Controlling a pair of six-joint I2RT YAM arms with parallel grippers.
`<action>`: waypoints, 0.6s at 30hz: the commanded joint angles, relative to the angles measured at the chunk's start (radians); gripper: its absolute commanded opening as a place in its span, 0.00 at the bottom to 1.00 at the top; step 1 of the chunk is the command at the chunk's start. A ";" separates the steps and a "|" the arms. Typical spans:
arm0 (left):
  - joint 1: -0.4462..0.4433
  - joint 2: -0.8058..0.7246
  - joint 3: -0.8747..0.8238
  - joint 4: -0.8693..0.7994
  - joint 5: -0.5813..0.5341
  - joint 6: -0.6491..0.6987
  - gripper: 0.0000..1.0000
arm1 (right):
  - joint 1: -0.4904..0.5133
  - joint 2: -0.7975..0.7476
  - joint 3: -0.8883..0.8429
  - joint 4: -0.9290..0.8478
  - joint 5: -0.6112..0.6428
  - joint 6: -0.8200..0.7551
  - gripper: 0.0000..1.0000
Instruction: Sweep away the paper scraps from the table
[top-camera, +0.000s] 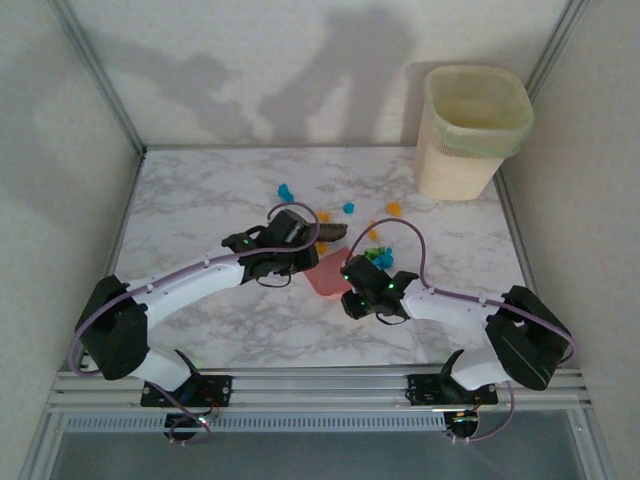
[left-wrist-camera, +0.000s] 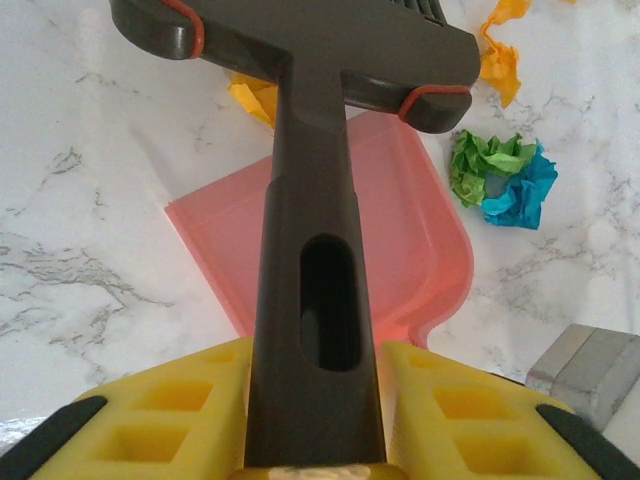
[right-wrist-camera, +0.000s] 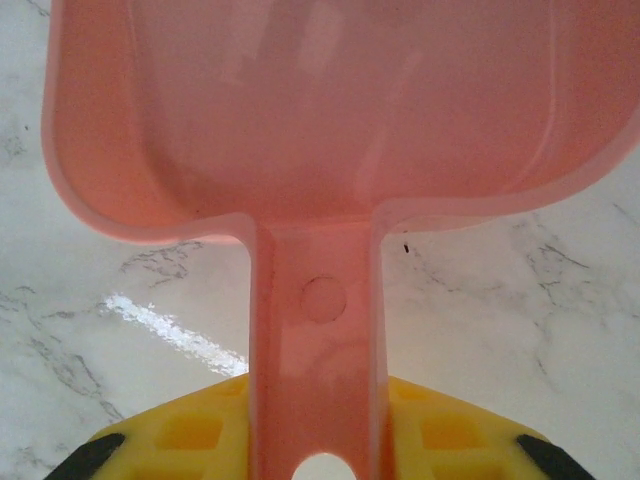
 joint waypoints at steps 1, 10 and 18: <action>-0.017 0.015 0.038 -0.028 0.042 0.025 0.00 | -0.008 0.020 -0.029 -0.018 -0.012 0.013 0.00; -0.067 0.022 0.032 -0.038 0.079 0.009 0.00 | -0.015 0.041 -0.031 -0.013 0.004 0.032 0.00; -0.072 -0.057 -0.016 -0.040 0.114 -0.012 0.00 | -0.042 0.041 -0.042 0.000 -0.008 0.045 0.00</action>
